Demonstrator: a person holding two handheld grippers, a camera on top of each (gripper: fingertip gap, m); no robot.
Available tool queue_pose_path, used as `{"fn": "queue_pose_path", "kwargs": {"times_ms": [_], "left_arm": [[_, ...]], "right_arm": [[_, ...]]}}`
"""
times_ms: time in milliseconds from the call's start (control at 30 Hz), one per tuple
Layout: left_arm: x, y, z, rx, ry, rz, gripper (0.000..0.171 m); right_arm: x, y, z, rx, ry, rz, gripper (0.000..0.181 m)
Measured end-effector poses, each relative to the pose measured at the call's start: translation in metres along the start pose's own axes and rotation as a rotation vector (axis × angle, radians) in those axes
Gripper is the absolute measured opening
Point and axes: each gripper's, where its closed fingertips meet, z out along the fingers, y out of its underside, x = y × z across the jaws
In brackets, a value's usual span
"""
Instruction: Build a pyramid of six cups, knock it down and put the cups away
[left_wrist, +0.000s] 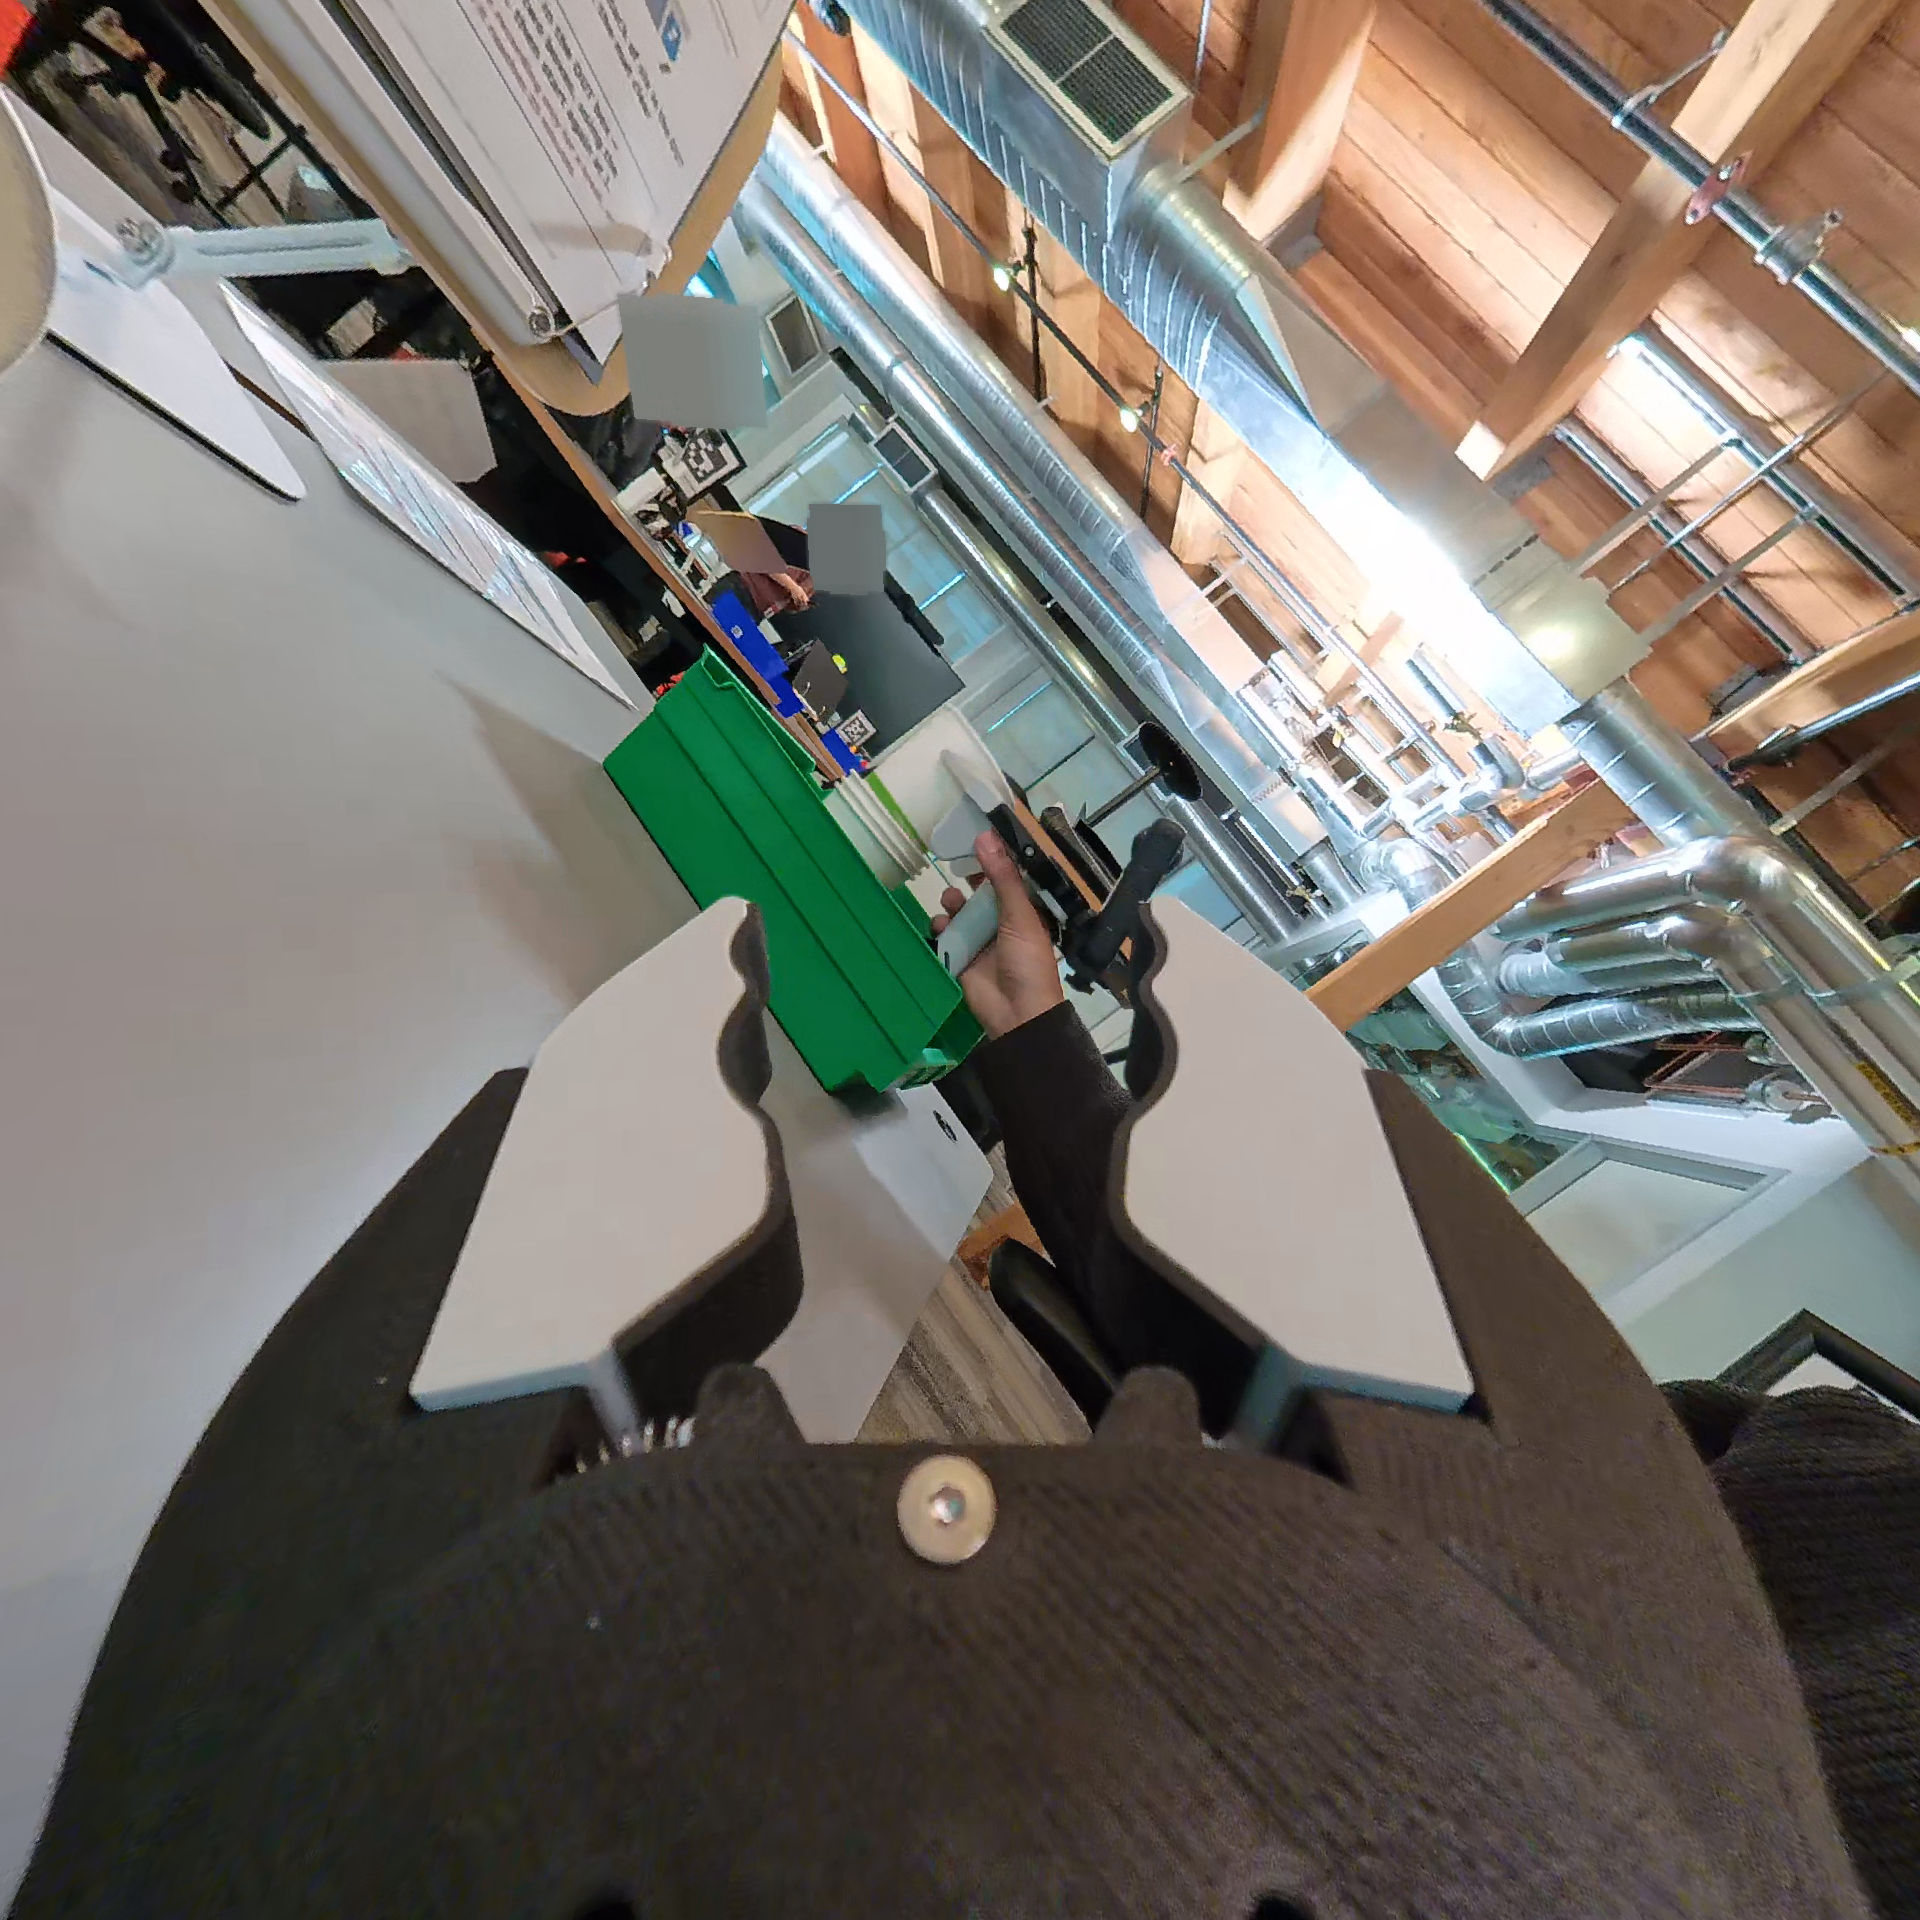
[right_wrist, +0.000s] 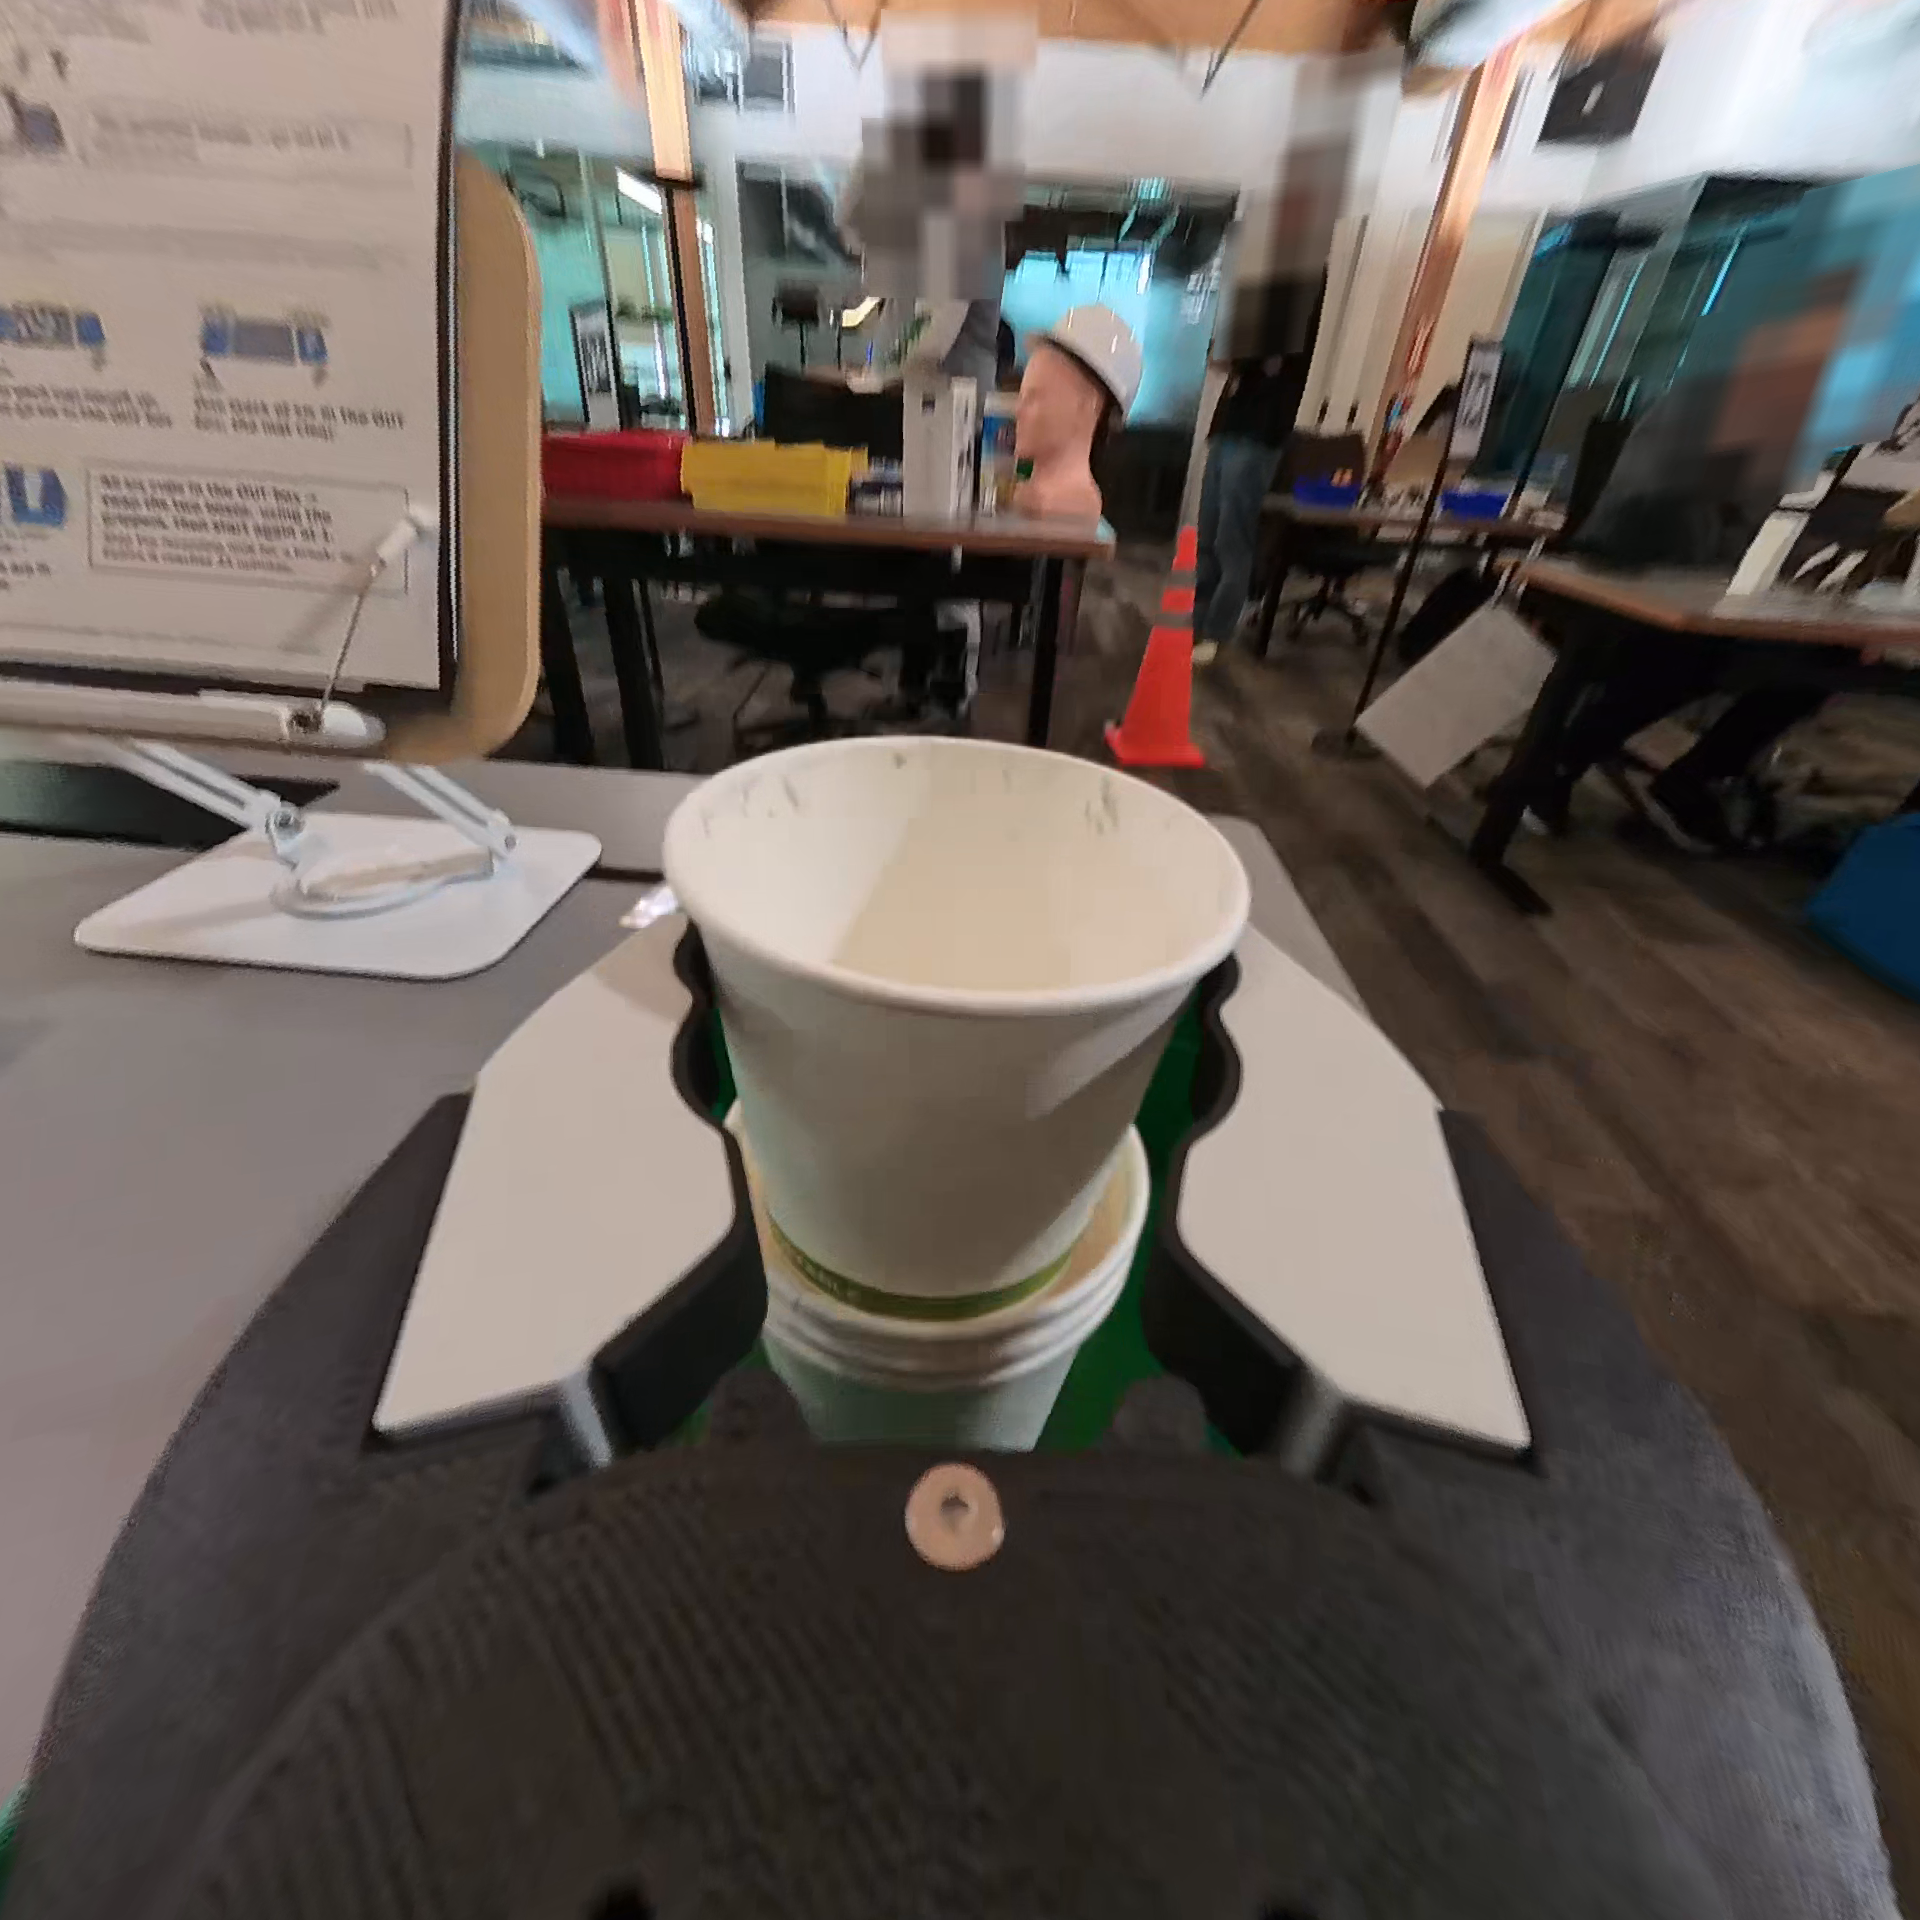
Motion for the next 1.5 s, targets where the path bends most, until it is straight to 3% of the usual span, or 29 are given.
{"fn": "queue_pose_path", "kwargs": {"times_ms": [167, 567, 667, 767, 800, 833, 900, 967, 1033, 1133, 1167, 1267, 1367, 1433, 1500], "left_arm": [[-0.002, 0.001, 0.001, -0.006, 0.002, -0.016, 0.068], [0.000, 0.002, 0.007, -0.017, 0.019, -0.031, 0.066], [0.000, 0.004, 0.013, -0.034, 0.028, -0.035, 0.066], [-0.001, 0.008, 0.020, -0.059, 0.036, -0.029, 0.066], [-0.001, 0.009, 0.023, -0.068, 0.038, -0.026, 0.066], [-0.002, 0.010, 0.026, -0.077, 0.039, -0.021, 0.066], [-0.005, 0.009, 0.031, -0.092, 0.032, 0.002, 0.066], [-0.011, 0.004, 0.036, -0.094, 0.010, 0.047, 0.065], [-0.022, -0.009, 0.038, -0.079, -0.046, 0.127, 0.065], [-0.045, -0.043, 0.034, -0.012, -0.185, 0.293, 0.065], [-0.054, -0.057, 0.030, 0.009, -0.244, 0.357, 0.065], [-0.085, -0.101, 0.008, 0.059, -0.491, 0.588, 0.065], [-0.114, -0.139, -0.020, 0.053, -0.766, 0.848, 0.065], [-0.127, -0.151, -0.031, 0.007, -0.882, 0.978, 0.064], [-0.139, -0.146, -0.033, -0.092, -0.923, 1.038, 0.054]], "right_arm": [[-0.007, 0.008, -0.003, -0.047, -0.013, -0.034, 0.098], [-0.019, -0.052, -0.039, 0.153, -0.061, 0.078, 0.096], [-0.022, -0.061, -0.052, 0.159, 0.025, 0.027, 0.089], [-0.048, -0.060, -0.059, 0.129, 0.024, -0.049, 0.089], [-0.059, -0.059, -0.061, 0.114, 0.016, -0.061, 0.084], [-0.071, -0.058, -0.063, 0.096, 0.013, -0.063, 0.068], [-0.105, -0.054, -0.067, 0.062, -0.039, -0.049, 0.022], [-0.147, -0.051, -0.074, 0.064, -0.128, -0.006, 0.012], [-0.190, -0.040, -0.084, 0.058, -0.206, 0.011, 0.020], [-0.246, -0.006, -0.096, 0.028, -0.285, -0.030, 0.062], [-0.263, 0.009, -0.099, 0.011, -0.316, -0.061, 0.067], [-0.303, 0.050, -0.105, -0.083, -0.415, -0.149, 0.065], [-0.319, 0.060, -0.108, -0.106, -0.472, -0.172, 0.063], [-0.319, 0.062, -0.110, -0.114, -0.485, -0.149, 0.062], [-0.316, 0.065, -0.110, -0.137, -0.488, -0.108, 0.062]]}}
